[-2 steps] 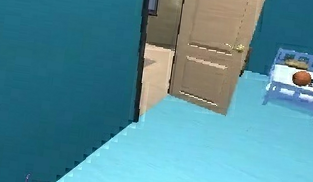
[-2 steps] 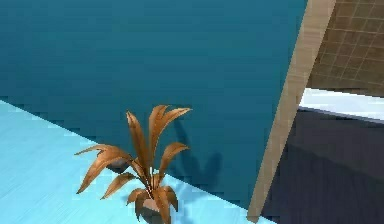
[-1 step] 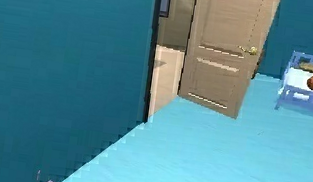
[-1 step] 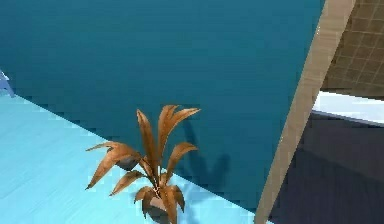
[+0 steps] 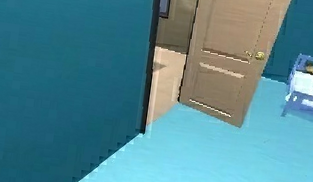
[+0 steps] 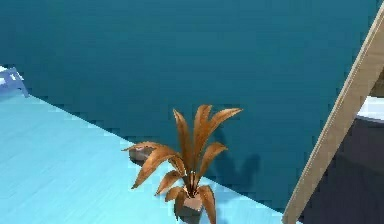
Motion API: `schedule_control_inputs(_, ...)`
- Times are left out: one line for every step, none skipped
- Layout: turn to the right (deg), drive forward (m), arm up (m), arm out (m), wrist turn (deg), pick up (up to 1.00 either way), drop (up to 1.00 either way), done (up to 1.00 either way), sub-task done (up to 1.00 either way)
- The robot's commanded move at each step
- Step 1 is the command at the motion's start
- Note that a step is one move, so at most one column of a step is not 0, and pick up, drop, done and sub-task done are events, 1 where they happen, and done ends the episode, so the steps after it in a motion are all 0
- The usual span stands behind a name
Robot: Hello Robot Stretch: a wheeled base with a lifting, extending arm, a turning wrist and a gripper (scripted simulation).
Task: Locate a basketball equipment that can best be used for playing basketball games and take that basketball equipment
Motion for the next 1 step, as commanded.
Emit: schedule_control_inputs(27.0, 0.00, 0.00, 0.00, 0.0, 0.00, 0.00, 0.00, 0.00)
